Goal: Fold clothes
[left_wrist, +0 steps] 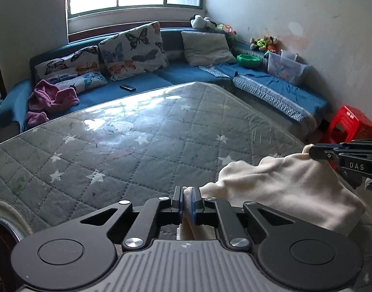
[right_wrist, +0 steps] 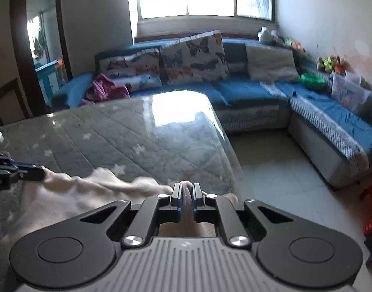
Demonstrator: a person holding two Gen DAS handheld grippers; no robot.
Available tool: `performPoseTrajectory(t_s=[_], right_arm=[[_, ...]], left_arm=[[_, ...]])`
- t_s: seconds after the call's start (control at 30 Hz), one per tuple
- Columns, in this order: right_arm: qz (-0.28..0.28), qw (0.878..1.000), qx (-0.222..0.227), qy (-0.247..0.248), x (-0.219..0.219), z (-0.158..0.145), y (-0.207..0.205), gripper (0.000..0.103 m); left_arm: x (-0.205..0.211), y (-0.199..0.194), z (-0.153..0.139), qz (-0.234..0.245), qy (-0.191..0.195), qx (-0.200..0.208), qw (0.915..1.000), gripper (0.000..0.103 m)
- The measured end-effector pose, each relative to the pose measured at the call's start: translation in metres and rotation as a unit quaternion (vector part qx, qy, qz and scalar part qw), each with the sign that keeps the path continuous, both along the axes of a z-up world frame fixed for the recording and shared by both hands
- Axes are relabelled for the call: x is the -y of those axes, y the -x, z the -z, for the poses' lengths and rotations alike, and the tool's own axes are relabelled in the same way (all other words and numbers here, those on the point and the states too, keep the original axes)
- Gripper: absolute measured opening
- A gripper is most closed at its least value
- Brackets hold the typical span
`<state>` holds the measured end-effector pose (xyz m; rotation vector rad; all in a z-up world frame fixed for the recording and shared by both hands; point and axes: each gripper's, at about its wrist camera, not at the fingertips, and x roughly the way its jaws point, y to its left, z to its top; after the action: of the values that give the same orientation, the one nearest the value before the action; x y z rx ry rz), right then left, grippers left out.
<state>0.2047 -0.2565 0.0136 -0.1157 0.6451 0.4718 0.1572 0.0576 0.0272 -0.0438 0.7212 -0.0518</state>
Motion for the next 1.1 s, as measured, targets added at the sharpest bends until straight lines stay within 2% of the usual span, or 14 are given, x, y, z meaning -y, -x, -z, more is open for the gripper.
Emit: performPoseTrajectory(t_s=[0.17, 0.3, 0.47, 0.6, 0.73, 0.8, 0.83, 0.87, 0.9, 0.97, 1.0, 1.1], right_arm=[[-0.011, 0.999, 0.041, -0.031, -0.002, -0.038, 0.015, 0.006], [-0.026, 0.993, 0.094, -0.068, -0.003, -0.079, 0.033, 0.006], [-0.064, 0.975, 0.167, -0.128, 0.003, -0.127, 0.082, 0.001], [-0.091, 0.969, 0.174, -0.151, 0.011, -0.137, 0.124, 0.002], [-0.101, 0.972, 0.161, -0.137, 0.013, -0.122, 0.149, 0.014], [-0.101, 0.975, 0.151, -0.128, 0.012, -0.114, 0.159, 0.037], [-0.099, 0.976, 0.147, -0.126, 0.011, -0.108, 0.162, 0.061], [-0.097, 0.977, 0.145, -0.123, 0.009, -0.102, 0.166, 0.066], [-0.096, 0.978, 0.143, -0.119, 0.007, -0.099, 0.167, 0.066], [-0.099, 0.981, 0.127, -0.107, -0.001, -0.087, 0.173, 0.079], [-0.098, 0.982, 0.122, -0.105, -0.003, -0.082, 0.174, 0.083], [-0.097, 0.985, 0.108, -0.098, -0.009, -0.071, 0.177, 0.086]], left_arm=[[-0.01, 0.014, -0.027, -0.006, 0.014, 0.03, 0.9994, 0.007], [-0.025, 0.033, -0.065, -0.02, 0.027, 0.074, 0.9967, 0.006], [-0.045, 0.085, -0.112, -0.014, 0.024, 0.143, 0.9894, 0.003], [-0.063, 0.126, -0.12, -0.009, 0.028, 0.156, 0.9874, 0.004], [-0.07, 0.145, -0.099, -0.017, 0.02, 0.122, 0.9922, 0.006], [-0.07, 0.151, -0.084, -0.024, 0.022, 0.097, 0.9948, 0.007], [-0.07, 0.154, -0.077, -0.026, 0.025, 0.086, 0.9956, 0.009], [-0.07, 0.156, -0.071, -0.028, 0.029, 0.074, 0.9964, 0.012], [-0.069, 0.157, -0.065, -0.03, 0.031, 0.066, 0.9969, 0.02], [-0.067, 0.16, -0.053, -0.034, 0.037, 0.053, 0.9974, 0.031], [-0.066, 0.161, -0.048, -0.036, 0.04, 0.046, 0.9975, 0.041], [-0.063, 0.165, -0.038, -0.037, 0.048, 0.038, 0.9974, 0.048]])
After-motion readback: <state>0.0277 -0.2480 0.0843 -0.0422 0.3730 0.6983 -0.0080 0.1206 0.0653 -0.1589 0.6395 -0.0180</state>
